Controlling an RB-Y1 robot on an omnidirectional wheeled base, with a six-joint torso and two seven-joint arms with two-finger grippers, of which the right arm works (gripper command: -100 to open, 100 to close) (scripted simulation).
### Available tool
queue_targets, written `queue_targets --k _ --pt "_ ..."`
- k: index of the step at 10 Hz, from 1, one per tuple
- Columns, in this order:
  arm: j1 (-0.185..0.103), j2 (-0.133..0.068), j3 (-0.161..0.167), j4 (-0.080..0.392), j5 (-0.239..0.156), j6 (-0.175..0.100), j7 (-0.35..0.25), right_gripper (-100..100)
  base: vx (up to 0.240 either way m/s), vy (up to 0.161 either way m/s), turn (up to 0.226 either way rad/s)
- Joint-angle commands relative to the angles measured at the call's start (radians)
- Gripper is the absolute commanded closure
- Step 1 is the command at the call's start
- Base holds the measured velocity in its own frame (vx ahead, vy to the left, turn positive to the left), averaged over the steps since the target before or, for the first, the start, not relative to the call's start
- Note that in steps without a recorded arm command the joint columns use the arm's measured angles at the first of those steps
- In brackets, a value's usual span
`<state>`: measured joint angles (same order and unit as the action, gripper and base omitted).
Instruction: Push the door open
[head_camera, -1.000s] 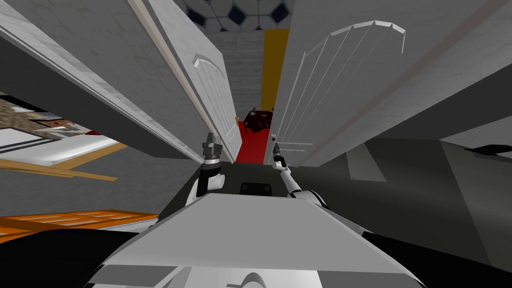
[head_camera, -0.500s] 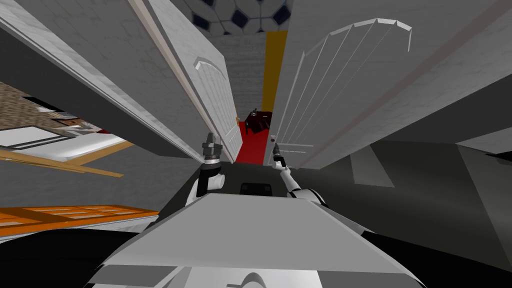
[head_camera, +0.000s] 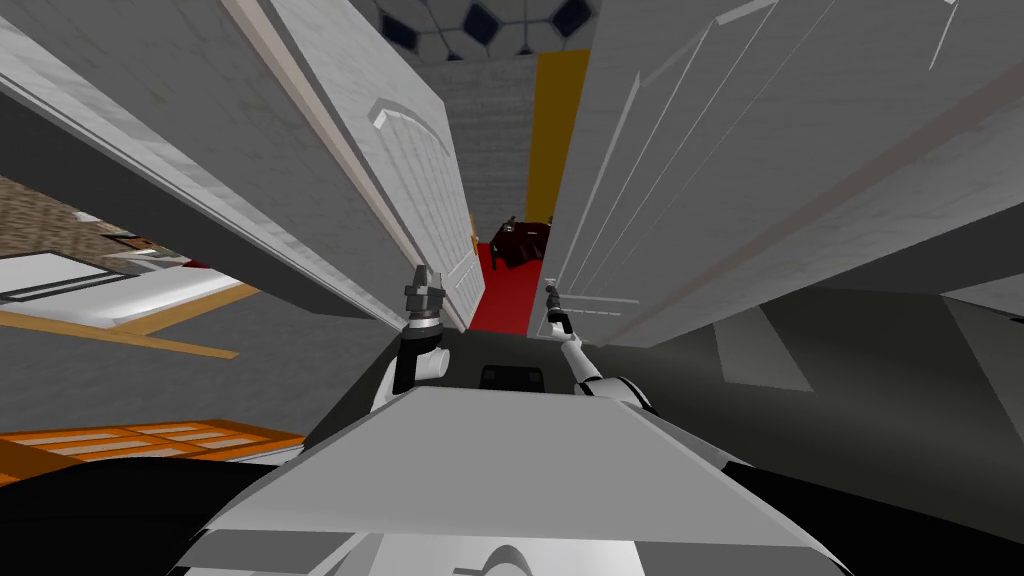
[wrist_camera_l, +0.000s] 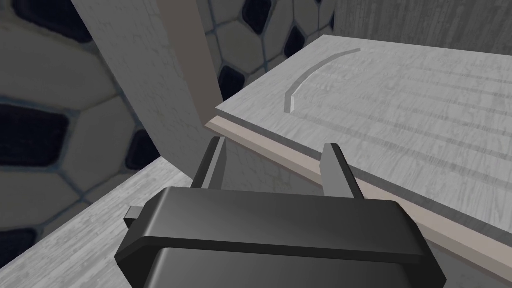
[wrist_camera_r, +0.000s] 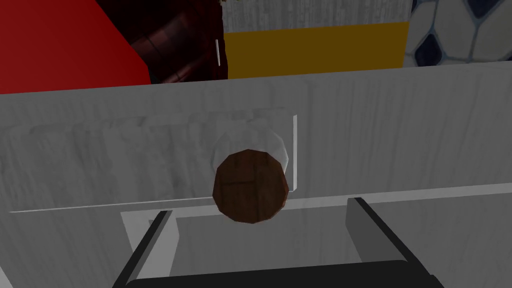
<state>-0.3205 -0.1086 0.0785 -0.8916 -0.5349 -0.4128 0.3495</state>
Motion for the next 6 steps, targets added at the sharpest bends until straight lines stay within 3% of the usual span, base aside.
queue_targets --k 1,3,4,6 --pt "0.0 0.0 -0.004 0.002 0.0 -0.001 -0.001 -100 0.211 0.005 0.019" --pt "-0.001 -0.001 -0.004 0.003 0.0 -0.002 -0.001 -100 0.146 -0.016 0.015" --pt "-0.001 -0.001 -0.004 0.003 0.0 -0.002 -0.001 100 -0.01 0.002 -0.007" --pt "-0.001 -0.001 -0.004 0.003 0.0 -0.002 -0.001 100 -0.018 0.0 0.009"
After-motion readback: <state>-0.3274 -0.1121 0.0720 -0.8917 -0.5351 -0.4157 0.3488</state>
